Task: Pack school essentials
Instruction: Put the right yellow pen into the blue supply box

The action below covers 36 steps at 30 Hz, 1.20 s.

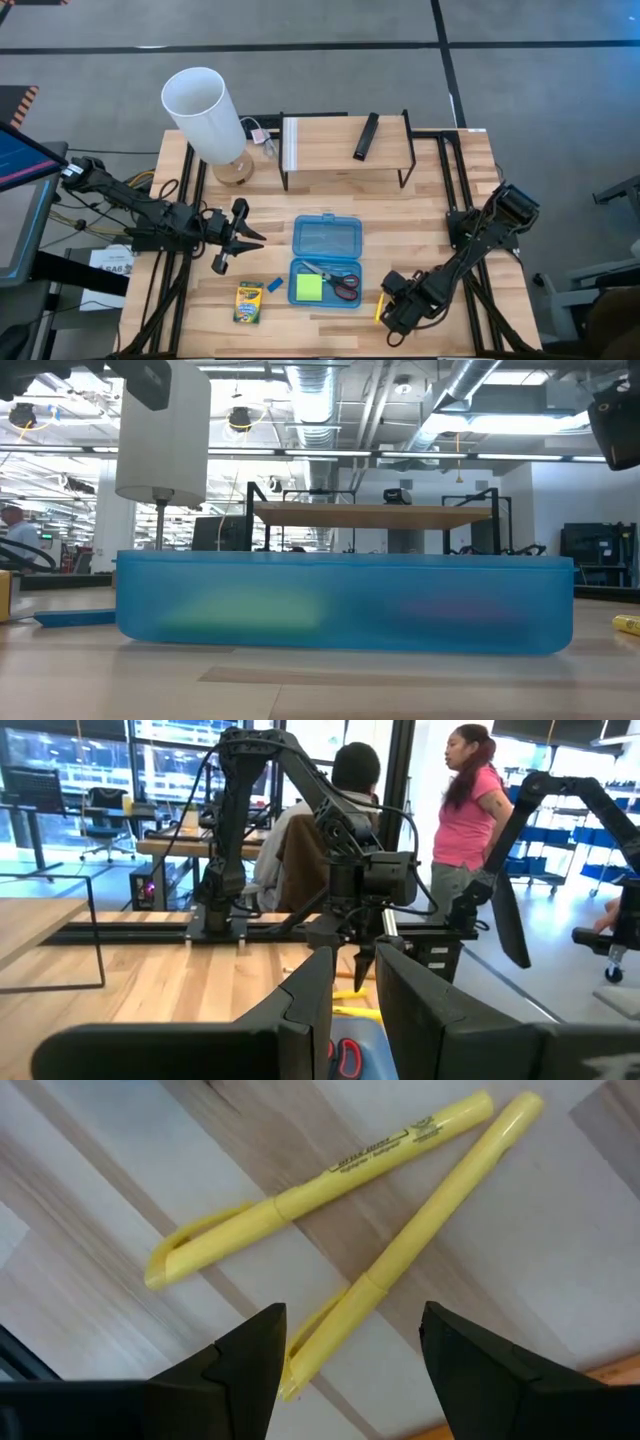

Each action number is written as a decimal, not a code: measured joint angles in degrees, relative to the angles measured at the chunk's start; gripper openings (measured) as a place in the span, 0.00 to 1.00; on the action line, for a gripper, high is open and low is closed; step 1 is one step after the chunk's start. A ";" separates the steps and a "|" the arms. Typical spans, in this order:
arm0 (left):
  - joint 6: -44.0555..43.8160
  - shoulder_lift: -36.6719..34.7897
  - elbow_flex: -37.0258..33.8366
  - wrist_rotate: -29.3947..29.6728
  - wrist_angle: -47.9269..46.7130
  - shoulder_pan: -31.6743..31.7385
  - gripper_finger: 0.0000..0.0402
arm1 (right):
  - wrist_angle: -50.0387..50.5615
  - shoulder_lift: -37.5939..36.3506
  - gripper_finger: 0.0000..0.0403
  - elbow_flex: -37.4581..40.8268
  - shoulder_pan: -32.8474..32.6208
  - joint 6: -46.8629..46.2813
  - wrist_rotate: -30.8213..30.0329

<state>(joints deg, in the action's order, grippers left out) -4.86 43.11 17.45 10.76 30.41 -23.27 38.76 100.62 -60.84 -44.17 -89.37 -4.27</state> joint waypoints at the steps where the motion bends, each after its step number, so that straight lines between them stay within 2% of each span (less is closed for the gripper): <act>1: 0.08 0.00 0.00 0.01 0.00 0.00 0.17 | -0.02 0.00 0.62 0.00 -0.10 -0.03 0.00; 22: -0.03 0.00 0.00 0.39 0.55 0.00 0.17 | -0.22 0.00 0.62 -0.02 -0.14 -0.20 1.63; 29: -0.35 0.00 0.00 1.86 0.48 0.00 0.21 | -2.84 -0.02 0.62 -0.03 -1.64 -4.54 1.81; 36: -0.32 0.02 0.00 2.05 -0.76 0.00 0.23 | -1.56 0.01 0.62 -0.04 -3.62 -8.07 -1.16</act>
<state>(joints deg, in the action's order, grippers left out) -5.19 43.13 17.45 12.82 29.65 -23.27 37.21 100.63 -60.88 -47.80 -97.45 -5.43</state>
